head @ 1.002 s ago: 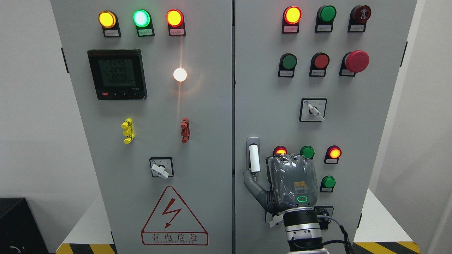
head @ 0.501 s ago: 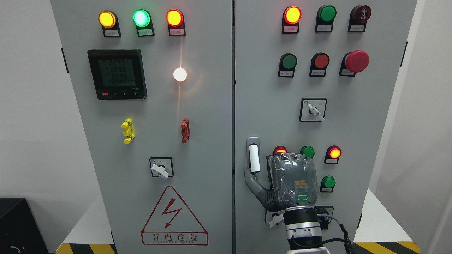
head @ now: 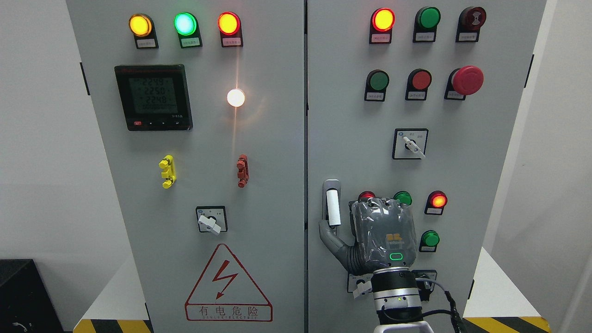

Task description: Release door handle

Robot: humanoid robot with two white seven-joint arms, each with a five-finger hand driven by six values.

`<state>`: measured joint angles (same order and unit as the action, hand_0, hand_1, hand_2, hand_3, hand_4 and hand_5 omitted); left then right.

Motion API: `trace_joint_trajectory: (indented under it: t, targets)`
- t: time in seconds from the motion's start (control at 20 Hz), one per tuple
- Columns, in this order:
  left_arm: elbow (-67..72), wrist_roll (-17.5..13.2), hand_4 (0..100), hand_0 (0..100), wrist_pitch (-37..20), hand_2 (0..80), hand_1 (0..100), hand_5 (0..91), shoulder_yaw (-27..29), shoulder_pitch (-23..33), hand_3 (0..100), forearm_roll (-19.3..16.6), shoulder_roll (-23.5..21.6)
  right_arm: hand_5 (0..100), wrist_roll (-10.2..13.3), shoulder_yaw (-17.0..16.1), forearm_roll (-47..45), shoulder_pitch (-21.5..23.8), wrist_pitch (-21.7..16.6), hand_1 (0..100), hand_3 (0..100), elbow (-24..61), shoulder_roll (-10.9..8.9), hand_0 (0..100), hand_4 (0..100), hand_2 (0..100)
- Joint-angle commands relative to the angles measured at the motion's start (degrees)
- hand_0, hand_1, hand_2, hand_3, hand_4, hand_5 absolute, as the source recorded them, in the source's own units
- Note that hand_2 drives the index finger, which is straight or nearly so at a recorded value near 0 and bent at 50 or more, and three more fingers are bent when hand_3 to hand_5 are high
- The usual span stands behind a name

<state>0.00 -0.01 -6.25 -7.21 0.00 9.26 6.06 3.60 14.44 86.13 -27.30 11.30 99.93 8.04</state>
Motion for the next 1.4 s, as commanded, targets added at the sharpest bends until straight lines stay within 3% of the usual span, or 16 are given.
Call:
trace_joint_trajectory:
  t: [0.0, 1.35]
  targets:
    - [1.7, 0.0, 0, 12, 0.0, 0.0, 56, 0.0, 0.0, -1.6, 0, 0.0, 0.0, 100, 0.0, 0.0, 0.0, -0.1, 0.0, 32, 100, -0.1, 0.05, 33, 100, 97]
    - [1.7, 0.0, 0, 12, 0.0, 0.0, 56, 0.0, 0.0, -1.5, 0, 0.0, 0.0, 100, 0.1, 0.0, 0.1, 0.2, 0.4, 37, 100, 0.4, 0.05, 38, 100, 97]
